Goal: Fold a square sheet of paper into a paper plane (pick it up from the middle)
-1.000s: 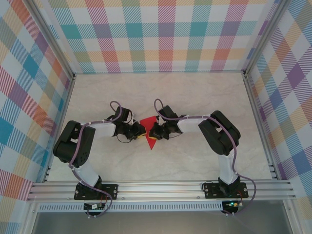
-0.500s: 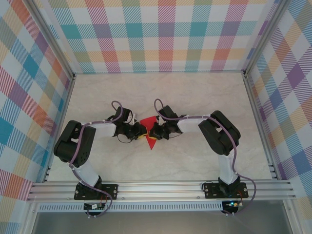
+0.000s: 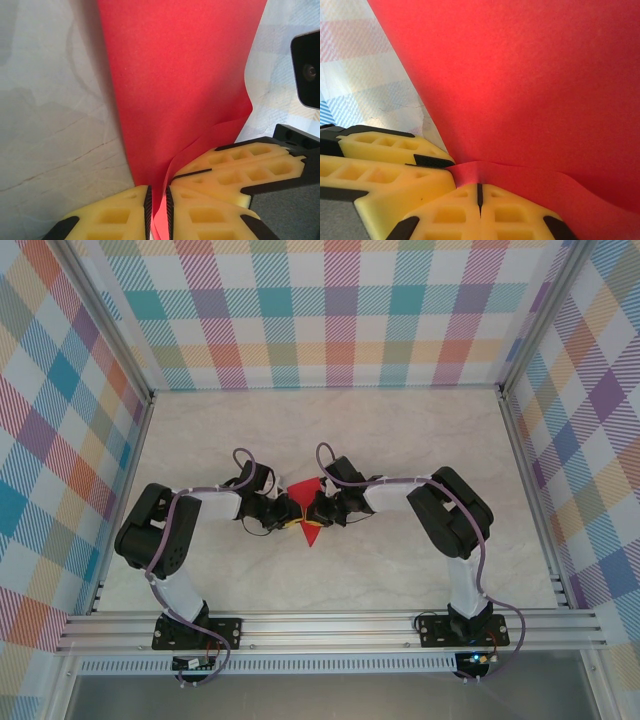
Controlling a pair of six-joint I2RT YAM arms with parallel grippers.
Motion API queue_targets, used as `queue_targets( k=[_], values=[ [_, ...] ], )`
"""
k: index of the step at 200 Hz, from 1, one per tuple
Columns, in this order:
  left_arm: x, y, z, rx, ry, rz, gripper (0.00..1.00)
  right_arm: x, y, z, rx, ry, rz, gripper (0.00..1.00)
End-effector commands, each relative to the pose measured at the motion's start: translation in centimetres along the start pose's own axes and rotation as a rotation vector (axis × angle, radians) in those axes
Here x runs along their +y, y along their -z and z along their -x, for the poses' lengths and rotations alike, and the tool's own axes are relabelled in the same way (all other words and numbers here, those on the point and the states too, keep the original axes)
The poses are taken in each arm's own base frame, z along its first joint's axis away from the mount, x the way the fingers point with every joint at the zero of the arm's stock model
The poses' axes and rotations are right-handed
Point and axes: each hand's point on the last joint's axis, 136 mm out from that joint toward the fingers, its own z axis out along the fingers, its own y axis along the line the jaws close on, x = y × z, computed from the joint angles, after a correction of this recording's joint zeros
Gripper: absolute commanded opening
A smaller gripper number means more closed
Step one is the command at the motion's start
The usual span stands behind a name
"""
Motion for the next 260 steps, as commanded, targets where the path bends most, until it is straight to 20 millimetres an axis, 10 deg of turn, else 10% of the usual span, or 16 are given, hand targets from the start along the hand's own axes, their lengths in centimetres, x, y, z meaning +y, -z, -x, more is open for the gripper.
queue_targets(
  k=[1,128,260],
  values=[
    [-0.4,-0.5,0.0,0.013,-0.025,0.009,0.17,-1.9,-0.4,-0.7,0.010,-0.032,-0.058,0.03],
    [1.3,-0.3,0.0,-0.001,-0.028,0.101,0.05,1.8,2.6,-0.5,-0.047,0.050,0.031,0.05],
    [1.4,-0.4,-0.2,0.000,-0.018,0.101,0.04,-0.3,1.4,-4.5,0.029,0.064,0.009,0.05]
  ],
)
